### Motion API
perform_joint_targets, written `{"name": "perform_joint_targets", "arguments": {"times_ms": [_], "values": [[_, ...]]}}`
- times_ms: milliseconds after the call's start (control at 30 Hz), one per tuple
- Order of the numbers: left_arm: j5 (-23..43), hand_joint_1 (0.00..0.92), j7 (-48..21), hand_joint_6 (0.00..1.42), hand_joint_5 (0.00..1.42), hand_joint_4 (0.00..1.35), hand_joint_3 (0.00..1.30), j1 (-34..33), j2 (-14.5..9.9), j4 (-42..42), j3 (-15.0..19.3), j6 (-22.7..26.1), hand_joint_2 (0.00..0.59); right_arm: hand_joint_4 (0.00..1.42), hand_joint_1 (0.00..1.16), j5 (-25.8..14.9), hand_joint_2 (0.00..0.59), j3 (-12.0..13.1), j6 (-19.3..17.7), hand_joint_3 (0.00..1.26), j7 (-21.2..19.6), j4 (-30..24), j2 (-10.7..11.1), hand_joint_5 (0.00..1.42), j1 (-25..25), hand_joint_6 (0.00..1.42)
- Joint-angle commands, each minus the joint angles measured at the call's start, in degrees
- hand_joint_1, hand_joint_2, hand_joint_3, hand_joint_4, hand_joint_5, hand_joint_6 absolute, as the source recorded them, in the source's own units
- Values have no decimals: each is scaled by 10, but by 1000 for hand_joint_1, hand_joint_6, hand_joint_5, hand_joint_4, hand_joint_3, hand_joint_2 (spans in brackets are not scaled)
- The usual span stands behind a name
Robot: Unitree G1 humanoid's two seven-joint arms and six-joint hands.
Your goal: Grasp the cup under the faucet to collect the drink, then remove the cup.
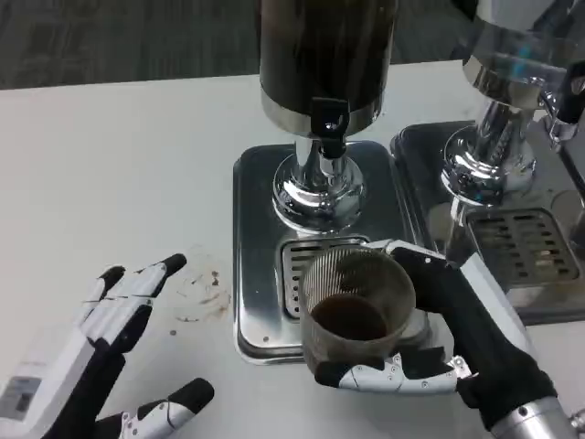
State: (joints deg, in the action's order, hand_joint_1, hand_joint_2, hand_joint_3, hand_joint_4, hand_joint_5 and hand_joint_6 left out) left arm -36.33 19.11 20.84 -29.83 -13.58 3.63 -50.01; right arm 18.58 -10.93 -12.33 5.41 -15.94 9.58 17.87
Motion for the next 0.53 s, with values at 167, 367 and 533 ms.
{"name": "perform_joint_targets", "arguments": {"times_ms": [167,367,533], "values": [[4,0,3,0,91,0,76,1,4,1,-3,4,169,842,1013,-9,101,4,-15,834,-15,3,-7,801,-10,889],[0,0,-1,0,92,0,83,6,10,21,-7,15,170,842,1013,-20,101,12,-19,834,-10,0,-1,801,-5,889],[0,0,-1,0,92,0,85,16,14,33,-7,23,170,842,1013,-25,101,15,-18,834,-4,-3,2,801,-3,889]]}}
